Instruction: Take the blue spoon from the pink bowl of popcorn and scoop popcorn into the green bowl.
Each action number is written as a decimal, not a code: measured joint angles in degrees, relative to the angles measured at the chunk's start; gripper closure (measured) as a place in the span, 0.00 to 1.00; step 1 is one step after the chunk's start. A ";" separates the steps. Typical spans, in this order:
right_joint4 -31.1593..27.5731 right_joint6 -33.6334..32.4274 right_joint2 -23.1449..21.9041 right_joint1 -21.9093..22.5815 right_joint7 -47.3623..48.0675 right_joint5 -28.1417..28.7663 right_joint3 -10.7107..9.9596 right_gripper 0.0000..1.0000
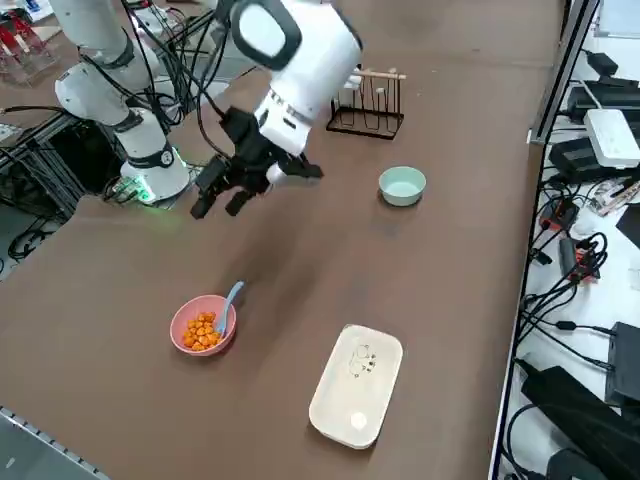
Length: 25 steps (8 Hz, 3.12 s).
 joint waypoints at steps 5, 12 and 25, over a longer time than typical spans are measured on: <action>-7.99 5.43 5.22 5.56 25.80 -11.96 0.33 0.00; -8.18 5.35 15.76 6.10 39.22 -20.04 0.05 0.00; -8.15 8.90 19.19 3.65 45.49 -20.28 -0.30 0.52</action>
